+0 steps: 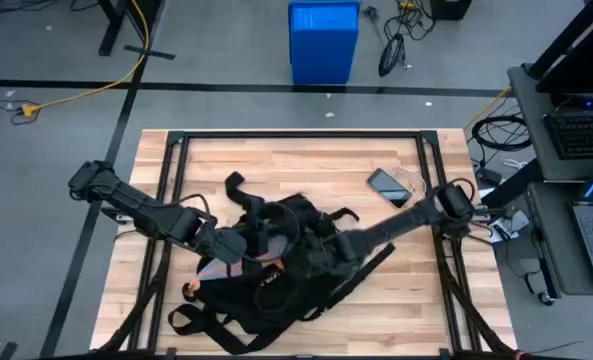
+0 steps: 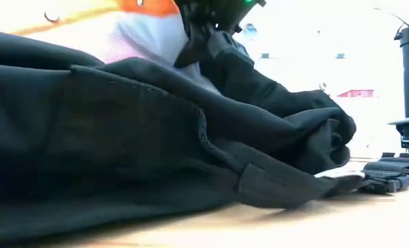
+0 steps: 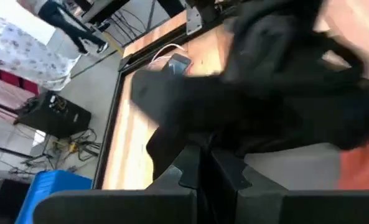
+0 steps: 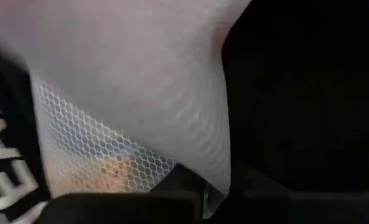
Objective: Unpack backpack
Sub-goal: Put the zip bag into the black backpack
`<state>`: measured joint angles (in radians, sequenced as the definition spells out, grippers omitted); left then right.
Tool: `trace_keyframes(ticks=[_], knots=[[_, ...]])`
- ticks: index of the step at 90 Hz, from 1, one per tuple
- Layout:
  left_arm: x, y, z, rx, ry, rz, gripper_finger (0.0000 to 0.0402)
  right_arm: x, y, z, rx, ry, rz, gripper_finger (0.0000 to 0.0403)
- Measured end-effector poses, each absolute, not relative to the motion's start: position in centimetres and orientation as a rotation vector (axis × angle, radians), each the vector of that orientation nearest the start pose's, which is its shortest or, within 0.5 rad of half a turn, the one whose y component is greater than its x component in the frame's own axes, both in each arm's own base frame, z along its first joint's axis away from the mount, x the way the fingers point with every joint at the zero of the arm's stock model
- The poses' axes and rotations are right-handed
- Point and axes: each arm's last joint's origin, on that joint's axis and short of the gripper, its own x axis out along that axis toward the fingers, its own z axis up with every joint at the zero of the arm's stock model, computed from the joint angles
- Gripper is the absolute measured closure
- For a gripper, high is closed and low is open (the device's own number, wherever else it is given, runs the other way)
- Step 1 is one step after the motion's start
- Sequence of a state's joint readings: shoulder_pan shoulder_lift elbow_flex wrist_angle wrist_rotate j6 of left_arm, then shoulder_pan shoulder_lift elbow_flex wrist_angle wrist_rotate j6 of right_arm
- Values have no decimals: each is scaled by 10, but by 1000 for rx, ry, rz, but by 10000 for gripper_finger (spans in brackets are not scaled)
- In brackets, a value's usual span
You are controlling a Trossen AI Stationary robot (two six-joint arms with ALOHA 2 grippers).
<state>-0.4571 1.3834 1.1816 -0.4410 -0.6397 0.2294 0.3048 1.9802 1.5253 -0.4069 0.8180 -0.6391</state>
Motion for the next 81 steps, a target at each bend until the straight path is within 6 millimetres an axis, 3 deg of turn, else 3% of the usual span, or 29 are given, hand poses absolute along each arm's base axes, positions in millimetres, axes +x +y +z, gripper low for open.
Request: trace_keyframes(ticks=[16, 37, 68, 81], knots=[[269, -126, 319, 578, 549, 51, 400, 422, 67, 222, -906, 948, -195, 403], [267, -131, 319, 607, 542, 38, 400, 425, 42, 219, -715, 956, -167, 403], [266, -139, 324, 654, 494, -12, 400, 417, 30, 212, -625, 1065, -210, 403], [266, -140, 326, 643, 481, -32, 400, 417, 41, 212, -636, 1042, -205, 385]])
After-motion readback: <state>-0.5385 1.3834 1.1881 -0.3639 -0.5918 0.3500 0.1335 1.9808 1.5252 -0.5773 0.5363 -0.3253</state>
